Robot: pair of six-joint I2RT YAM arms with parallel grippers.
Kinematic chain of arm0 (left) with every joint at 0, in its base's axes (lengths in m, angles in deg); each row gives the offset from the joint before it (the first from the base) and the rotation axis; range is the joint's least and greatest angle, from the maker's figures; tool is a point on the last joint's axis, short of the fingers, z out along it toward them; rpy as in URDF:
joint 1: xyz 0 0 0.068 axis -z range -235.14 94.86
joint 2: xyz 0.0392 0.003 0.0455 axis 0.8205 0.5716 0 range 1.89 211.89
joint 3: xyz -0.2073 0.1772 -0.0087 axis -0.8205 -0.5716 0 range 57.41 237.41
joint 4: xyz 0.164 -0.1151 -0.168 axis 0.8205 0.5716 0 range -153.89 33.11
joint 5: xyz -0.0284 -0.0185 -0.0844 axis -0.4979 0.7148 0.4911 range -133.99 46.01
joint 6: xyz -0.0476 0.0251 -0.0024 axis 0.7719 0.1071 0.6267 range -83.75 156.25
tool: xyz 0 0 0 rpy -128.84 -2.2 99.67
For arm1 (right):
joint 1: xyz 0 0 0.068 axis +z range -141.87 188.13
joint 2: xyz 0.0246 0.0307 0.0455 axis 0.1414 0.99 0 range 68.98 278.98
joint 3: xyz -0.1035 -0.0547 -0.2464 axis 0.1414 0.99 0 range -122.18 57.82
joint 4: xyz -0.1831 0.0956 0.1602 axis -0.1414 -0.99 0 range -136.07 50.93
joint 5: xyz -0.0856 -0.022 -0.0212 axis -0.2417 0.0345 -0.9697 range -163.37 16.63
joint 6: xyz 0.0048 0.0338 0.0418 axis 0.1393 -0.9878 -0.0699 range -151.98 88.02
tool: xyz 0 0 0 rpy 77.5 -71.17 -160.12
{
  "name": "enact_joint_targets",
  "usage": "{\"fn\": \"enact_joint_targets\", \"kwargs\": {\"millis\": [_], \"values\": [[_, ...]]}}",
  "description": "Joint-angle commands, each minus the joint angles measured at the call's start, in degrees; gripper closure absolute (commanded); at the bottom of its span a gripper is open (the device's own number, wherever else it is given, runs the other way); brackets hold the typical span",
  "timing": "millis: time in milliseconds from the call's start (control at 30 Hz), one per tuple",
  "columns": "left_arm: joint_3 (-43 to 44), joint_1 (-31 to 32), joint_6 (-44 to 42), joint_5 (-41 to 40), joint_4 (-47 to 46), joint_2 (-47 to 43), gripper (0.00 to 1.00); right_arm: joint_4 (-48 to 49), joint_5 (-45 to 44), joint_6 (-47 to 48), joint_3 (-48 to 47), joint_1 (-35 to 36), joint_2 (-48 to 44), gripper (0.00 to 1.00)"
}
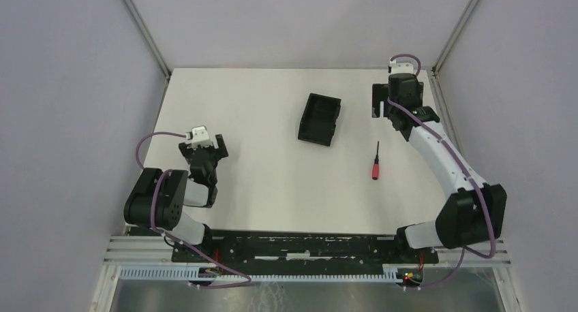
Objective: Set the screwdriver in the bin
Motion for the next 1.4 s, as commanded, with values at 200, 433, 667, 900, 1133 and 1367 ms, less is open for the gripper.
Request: {"fn": "enact_joint_targets", "kwargs": {"millis": [200,433,667,900,1133,1367], "values": [[0.80,-0.18,2.22,-0.41,-3.39,0.37,0.00,-7.95,18.03,0.91,8.22,-4.27,10.96,0.15],[0.80,-0.18,2.18,-0.39,-3.35,0.31,0.00,-1.67,25.08,1.29,17.90,-4.78,16.66,0.35],[0.81,-0.18,2.24,-0.40,-3.33,0.33,0.00,-5.60,23.56,1.82,14.83,-4.75,19.07,1.00],[0.80,-0.18,2.25,-0.39,-3.34,0.39,0.00,-25.95,20.37,5.03,-7.01,-4.82,16.72,1.00],[0.80,-0.18,2.26,-0.39,-3.31,0.39,0.00,-29.75,22.58,1.19,-20.96,-6.52,15.37,1.00],[0.80,-0.18,2.21,-0.43,-3.30,0.39,0.00,-11.76,30.24,-13.56,-19.90,-1.85,16.25,1.00]]}}
